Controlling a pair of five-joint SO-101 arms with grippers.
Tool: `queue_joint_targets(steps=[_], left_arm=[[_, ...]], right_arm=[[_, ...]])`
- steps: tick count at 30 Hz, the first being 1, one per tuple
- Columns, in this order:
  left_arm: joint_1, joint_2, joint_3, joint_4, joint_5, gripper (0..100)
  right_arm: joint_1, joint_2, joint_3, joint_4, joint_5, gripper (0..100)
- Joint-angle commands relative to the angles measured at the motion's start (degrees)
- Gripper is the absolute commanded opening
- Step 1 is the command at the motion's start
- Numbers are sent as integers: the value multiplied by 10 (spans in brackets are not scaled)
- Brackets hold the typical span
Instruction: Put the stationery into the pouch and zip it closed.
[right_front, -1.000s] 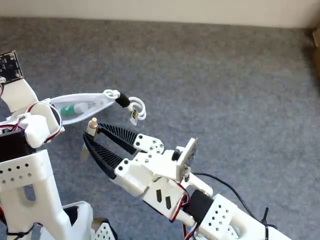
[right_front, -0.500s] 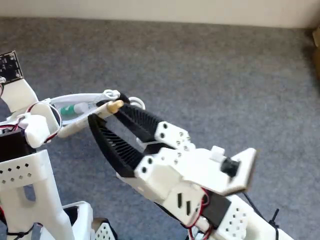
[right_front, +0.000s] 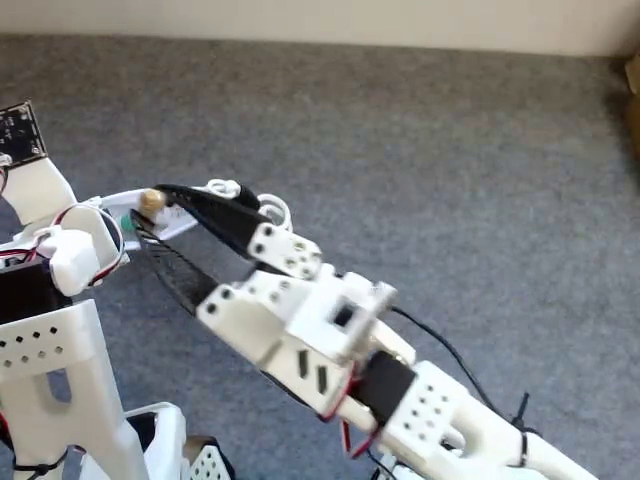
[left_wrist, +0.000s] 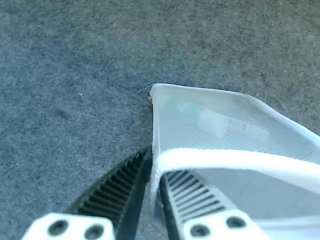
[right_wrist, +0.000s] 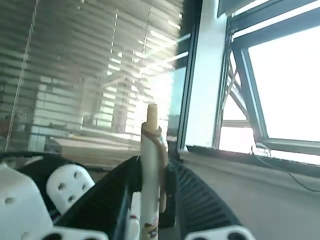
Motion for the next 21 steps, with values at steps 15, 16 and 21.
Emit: queue_joint_targets(steps=[15, 16, 21], left_arm=[[8, -2, 6, -6, -2, 5], [8, -2, 6, -6, -2, 5], [8, -2, 6, -7, -3, 5]], right_arm=[[49, 157, -42, -147, 10, 12], [49, 157, -48, -151, 10, 12], [49, 157, -67, -149, 10, 12]])
